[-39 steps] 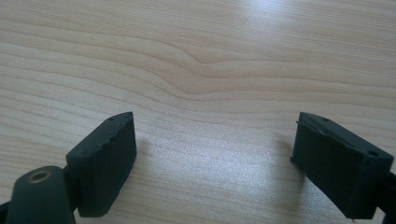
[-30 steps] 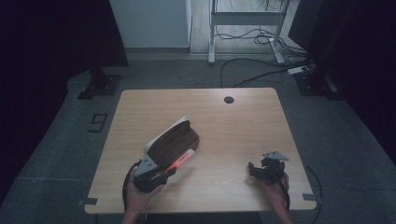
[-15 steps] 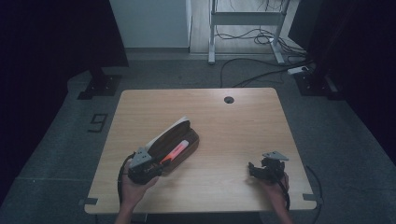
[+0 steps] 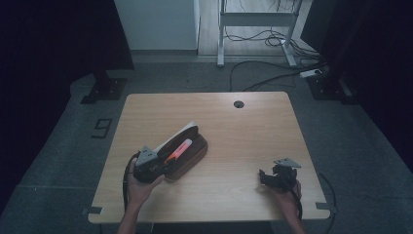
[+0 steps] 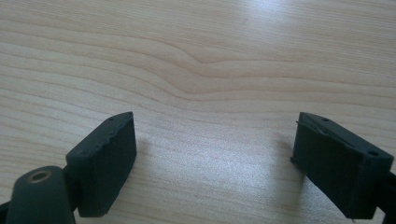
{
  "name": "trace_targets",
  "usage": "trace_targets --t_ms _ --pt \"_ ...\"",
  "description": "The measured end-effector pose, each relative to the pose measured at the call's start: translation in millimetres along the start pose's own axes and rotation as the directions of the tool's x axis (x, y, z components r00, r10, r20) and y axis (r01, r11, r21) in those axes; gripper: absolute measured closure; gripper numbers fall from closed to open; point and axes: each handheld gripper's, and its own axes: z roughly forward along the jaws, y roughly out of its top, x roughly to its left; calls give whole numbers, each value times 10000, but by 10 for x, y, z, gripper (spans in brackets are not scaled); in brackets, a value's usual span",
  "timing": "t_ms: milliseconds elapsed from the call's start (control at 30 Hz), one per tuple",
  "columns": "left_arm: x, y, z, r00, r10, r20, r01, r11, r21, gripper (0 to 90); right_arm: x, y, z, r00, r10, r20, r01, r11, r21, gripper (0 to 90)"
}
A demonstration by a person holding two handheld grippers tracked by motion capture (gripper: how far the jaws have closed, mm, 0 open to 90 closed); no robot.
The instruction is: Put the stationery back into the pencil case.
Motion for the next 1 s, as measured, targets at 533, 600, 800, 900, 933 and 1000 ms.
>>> trace_targets --t_ms 533,600,800,900,933,1000 --pt "124 -34 179 9977 63 -675 -40 9994 342 675 0 0 0 10000 1 0 -1 10000 1 131" --pt "124 -44 198 9969 136 -779 -106 9992 390 675 0 0 0 10000 3 -1 -3 10000 3 131" --pt "145 -129 278 9893 50 -1457 55 9974 714 647 0 0 0 10000 1 0 -1 10000 0 131" --pt "145 -155 263 9890 99 -1474 -4 9979 649 549 0 0 0 10000 3 -2 -3 10000 3 131" --pt "138 -157 248 9882 130 -1527 -39 9982 592 525 0 0 0 10000 2 -1 -2 10000 1 131" --pt "124 -160 201 9893 104 -1455 -41 9991 432 503 0 0 0 10000 4 -2 -4 10000 3 131"
